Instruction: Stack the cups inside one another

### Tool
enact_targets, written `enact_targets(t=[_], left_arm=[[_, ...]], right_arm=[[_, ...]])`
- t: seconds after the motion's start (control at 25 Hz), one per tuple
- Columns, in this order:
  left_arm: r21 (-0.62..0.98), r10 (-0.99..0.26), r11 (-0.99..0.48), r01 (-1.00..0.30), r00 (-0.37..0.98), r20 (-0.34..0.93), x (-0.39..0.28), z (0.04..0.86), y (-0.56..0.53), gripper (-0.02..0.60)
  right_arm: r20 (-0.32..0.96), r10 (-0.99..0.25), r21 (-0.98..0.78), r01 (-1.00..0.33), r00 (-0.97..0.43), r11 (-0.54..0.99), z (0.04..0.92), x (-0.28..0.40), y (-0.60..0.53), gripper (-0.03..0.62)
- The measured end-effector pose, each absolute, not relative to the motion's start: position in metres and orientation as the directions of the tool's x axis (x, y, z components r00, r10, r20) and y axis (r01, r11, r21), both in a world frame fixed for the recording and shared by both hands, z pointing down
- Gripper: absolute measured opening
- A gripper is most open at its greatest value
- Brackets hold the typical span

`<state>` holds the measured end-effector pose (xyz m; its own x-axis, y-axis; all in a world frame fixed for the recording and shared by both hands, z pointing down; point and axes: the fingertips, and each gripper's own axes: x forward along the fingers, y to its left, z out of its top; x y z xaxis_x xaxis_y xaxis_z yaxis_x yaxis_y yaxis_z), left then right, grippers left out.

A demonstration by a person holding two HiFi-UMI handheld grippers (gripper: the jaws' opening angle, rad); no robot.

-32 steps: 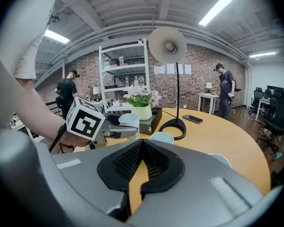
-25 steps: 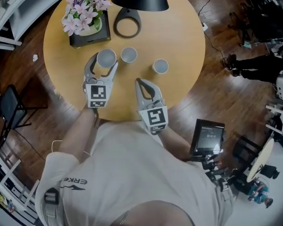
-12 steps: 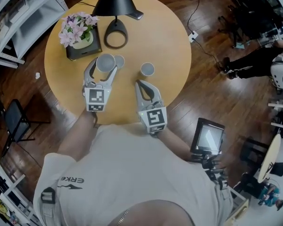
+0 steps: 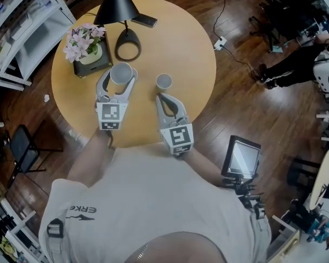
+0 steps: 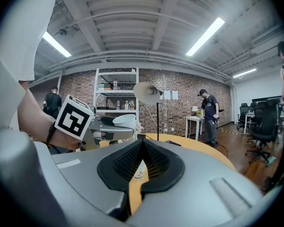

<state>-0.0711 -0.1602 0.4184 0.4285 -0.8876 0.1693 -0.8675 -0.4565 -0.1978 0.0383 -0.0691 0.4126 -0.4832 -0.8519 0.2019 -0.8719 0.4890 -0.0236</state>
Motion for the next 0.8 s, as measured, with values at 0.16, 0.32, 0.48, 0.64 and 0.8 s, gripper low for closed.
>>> enact_targets(t=[0.16,0.32,0.48,0.64,0.8], left_arm=[[-0.207,-0.887,-0.458,-0.864,0.429,0.174,-0.066,0.418,-0.161,0.328],[-0.207,-0.883,-0.463,-0.862,0.43,0.187,-0.062,0.42,-0.164,0.328],[-0.202,-0.879,-0.467,-0.861,0.429,0.205,-0.059,0.427,-0.166,0.328],[-0.193,-0.873,-0.475,-0.859,0.431,0.23,-0.059,0.439,-0.172,0.328],[-0.178,-0.862,-0.482,-0.858,0.429,0.27,-0.06,0.46,-0.179,0.328]], right_arm=[[0.205,-0.854,-0.036,-0.875,-0.479,0.482,0.415,0.045,-0.067,0.014],[0.211,-0.852,-0.04,-0.875,-0.479,0.482,0.417,0.05,-0.069,0.014],[0.22,-0.851,-0.044,-0.876,-0.478,0.48,0.418,0.054,-0.072,0.014],[0.235,-0.847,-0.048,-0.876,-0.477,0.48,0.423,0.055,-0.078,0.014],[0.261,-0.842,-0.053,-0.877,-0.473,0.477,0.431,0.055,-0.084,0.014]])
